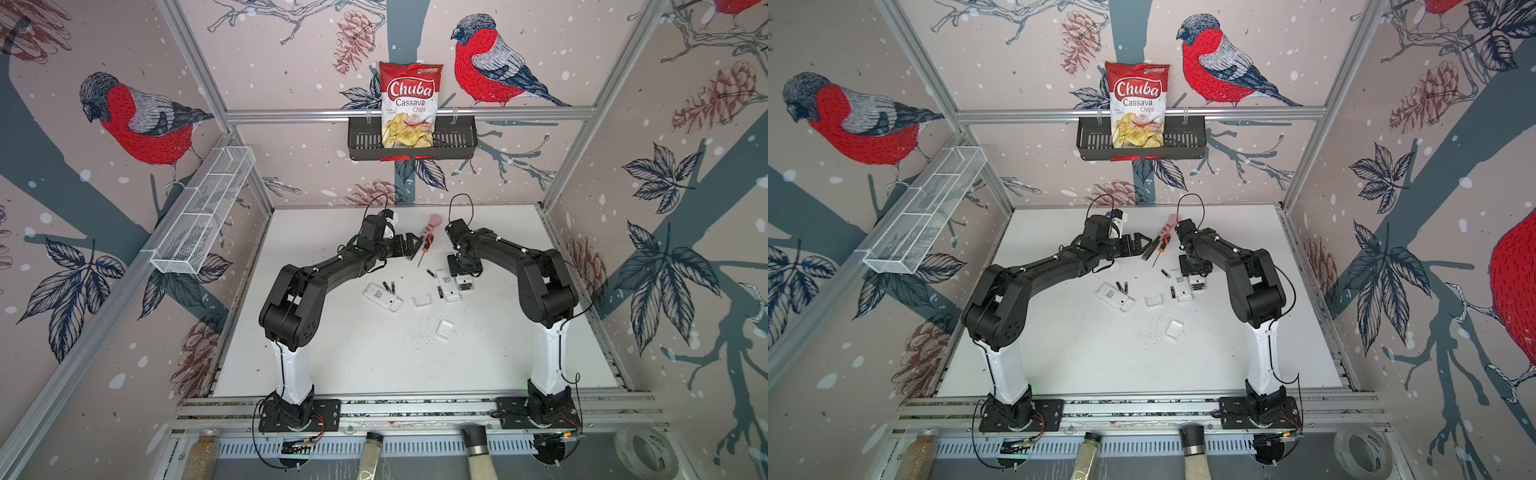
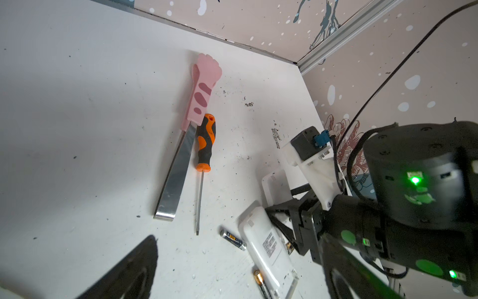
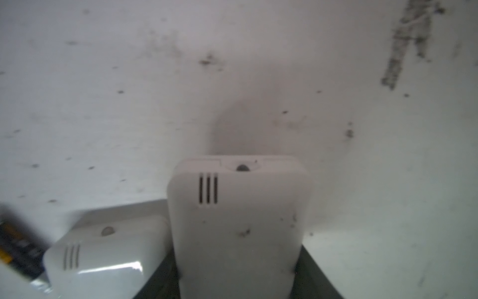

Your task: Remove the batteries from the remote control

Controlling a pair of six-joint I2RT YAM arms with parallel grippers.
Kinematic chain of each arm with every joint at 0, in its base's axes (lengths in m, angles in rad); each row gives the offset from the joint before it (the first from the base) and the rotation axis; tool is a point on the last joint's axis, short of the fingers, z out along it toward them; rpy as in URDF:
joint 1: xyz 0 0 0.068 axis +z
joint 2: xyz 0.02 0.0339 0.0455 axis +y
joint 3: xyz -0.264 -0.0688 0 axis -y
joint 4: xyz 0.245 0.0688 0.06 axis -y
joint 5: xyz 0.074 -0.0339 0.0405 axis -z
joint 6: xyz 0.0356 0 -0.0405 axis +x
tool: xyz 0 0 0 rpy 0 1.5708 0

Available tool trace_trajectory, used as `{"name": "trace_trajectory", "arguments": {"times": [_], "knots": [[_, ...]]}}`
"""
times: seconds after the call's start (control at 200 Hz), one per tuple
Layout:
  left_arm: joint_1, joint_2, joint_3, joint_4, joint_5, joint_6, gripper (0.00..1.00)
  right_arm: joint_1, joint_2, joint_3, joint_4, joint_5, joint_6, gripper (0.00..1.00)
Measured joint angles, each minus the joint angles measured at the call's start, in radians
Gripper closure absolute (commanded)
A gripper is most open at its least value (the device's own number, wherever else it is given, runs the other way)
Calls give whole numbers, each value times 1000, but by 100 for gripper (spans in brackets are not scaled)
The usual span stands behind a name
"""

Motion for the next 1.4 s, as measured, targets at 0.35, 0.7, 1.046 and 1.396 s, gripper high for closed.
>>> {"name": "trace_trajectory", "arguments": {"times": [0.35, 0.7, 1.046, 1.396], "knots": [[0, -49, -35, -20, -28, 18, 3, 115, -29, -37, 1, -81, 18, 53], [5, -61, -44, -51, -55, 25, 3, 150, -30, -20, -4, -129, 30, 32], [-7, -10, 104, -192, -121, 105, 34, 121, -87, -28, -10, -130, 30, 29], [-142, 274, 506, -469, -263, 268, 61, -93, -437, -319, 185, -182, 116, 40]]}}
